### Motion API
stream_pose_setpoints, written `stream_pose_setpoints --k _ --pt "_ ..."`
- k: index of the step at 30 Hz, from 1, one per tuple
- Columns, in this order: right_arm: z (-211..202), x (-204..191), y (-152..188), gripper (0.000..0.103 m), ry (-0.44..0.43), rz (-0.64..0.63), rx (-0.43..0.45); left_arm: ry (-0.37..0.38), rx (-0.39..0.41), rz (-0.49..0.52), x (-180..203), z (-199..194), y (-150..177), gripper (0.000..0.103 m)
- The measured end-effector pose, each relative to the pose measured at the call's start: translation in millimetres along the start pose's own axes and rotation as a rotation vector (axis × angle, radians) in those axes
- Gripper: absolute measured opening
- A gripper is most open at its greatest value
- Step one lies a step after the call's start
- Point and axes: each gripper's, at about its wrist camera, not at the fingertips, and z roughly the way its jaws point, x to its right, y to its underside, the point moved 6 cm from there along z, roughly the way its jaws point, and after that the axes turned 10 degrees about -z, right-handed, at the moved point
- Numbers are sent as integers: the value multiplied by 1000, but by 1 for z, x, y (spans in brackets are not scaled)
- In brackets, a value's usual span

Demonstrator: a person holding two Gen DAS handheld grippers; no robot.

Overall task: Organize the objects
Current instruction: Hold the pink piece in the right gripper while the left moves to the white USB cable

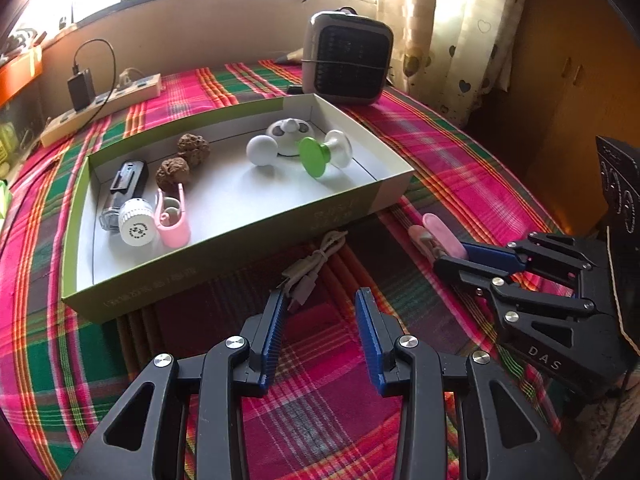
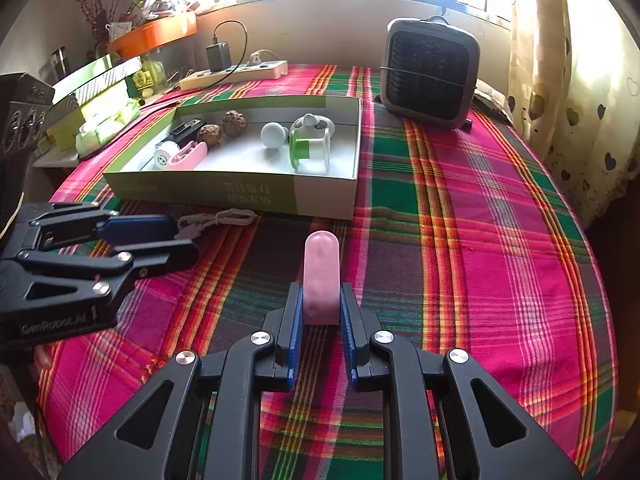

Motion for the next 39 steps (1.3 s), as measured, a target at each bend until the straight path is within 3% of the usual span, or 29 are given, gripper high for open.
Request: stream_pose_setpoints --k 5,12,16,20,39 --pt "1 2 1 19 -3 9 -2 40 -4 35 12 -5 3 34" --pt "1 4 1 19 -7 18 -6 -51 19 1 -5 -4 -4 34" --pt "4 4 1 20 -10 22 -14 -57 8 11 -6 4 -7 34" --pt "6 3 -1 36 -17 19 -15 -60 -11 31 -1 13 -10 34" --pt "12 15 -6 37 7 34 -24 -43 -42 111 23 26 -16 34"
